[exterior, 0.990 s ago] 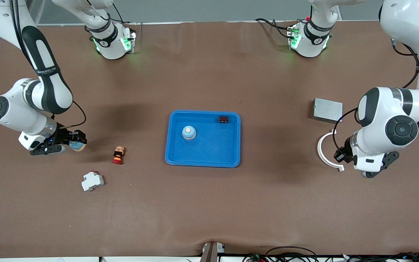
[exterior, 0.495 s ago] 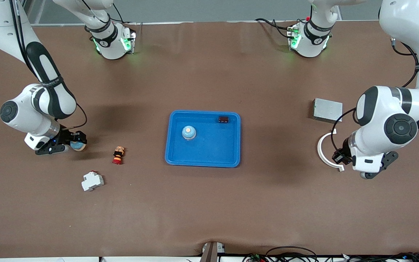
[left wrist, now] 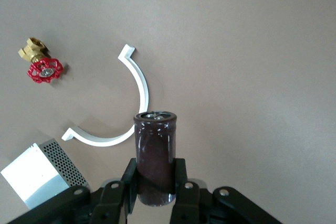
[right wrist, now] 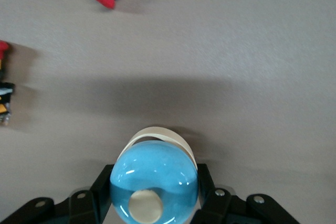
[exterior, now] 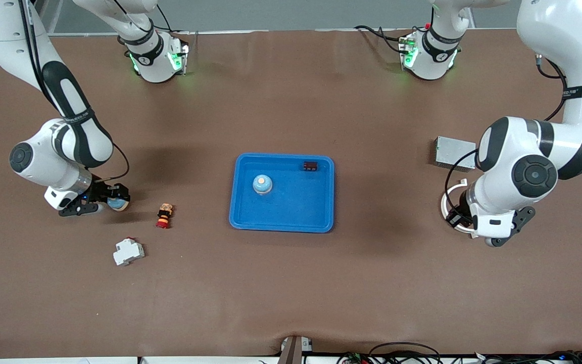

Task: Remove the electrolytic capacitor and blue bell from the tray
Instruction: 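Release the capacitor with the left gripper while the right gripper releases the bell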

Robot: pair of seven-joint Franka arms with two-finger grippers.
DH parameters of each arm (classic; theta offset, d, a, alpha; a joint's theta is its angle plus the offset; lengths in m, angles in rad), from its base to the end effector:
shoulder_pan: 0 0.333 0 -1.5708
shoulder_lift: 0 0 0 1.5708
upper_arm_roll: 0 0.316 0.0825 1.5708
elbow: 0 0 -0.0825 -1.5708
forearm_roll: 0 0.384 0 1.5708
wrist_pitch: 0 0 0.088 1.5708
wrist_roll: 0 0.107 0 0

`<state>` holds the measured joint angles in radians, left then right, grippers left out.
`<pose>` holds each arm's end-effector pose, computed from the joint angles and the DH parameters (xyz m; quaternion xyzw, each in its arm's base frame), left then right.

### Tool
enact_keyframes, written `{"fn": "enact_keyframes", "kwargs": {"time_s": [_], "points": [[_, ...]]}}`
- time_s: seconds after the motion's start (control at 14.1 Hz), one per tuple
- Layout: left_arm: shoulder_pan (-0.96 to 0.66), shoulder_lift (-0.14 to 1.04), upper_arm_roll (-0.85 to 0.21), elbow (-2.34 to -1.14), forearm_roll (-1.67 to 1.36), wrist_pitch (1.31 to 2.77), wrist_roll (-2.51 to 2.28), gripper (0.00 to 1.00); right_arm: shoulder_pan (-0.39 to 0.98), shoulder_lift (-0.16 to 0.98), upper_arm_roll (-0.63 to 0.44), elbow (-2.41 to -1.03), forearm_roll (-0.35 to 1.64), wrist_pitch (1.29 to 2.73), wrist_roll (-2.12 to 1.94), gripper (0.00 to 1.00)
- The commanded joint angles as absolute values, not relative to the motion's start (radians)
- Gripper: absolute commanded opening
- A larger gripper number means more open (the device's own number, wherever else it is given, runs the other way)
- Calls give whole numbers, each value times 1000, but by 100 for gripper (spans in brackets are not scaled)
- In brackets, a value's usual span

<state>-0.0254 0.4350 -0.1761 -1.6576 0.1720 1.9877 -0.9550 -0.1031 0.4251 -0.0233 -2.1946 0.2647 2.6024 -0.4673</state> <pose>0.6496 -0.1095 0.3532 -0.9395 -0.3369 0.0187 0.0594 0.5488 -0.0754 0.1863 -0.9964 -0.0570 -0.0104 0.0617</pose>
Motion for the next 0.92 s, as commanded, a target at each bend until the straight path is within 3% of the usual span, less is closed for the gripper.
{"fn": "enact_keyframes", "kwargs": {"time_s": [0.0, 0.64, 0.71, 0.78, 0.85], "points": [[-34, 463, -175, -1651, 175, 1991, -1002, 0, -86, 439, -26, -2198, 304, 2635, -494, 0], [-29, 505, -173, -1669, 208, 2029, -1016, 0, -63, 463, -29, -2187, 291, 2638, -488, 0], [-22, 506, -170, -1692, 244, 2052, -1011, 0, -63, 465, -29, -2181, 290, 2637, -488, 37], [-3, 511, -169, -1721, 277, 2086, -1005, 0, -64, 471, -29, -2178, 290, 2637, -488, 80], [30, 514, -170, -1750, 303, 2121, -996, 0, -66, 472, -29, -2175, 288, 2638, -489, 100]]}}
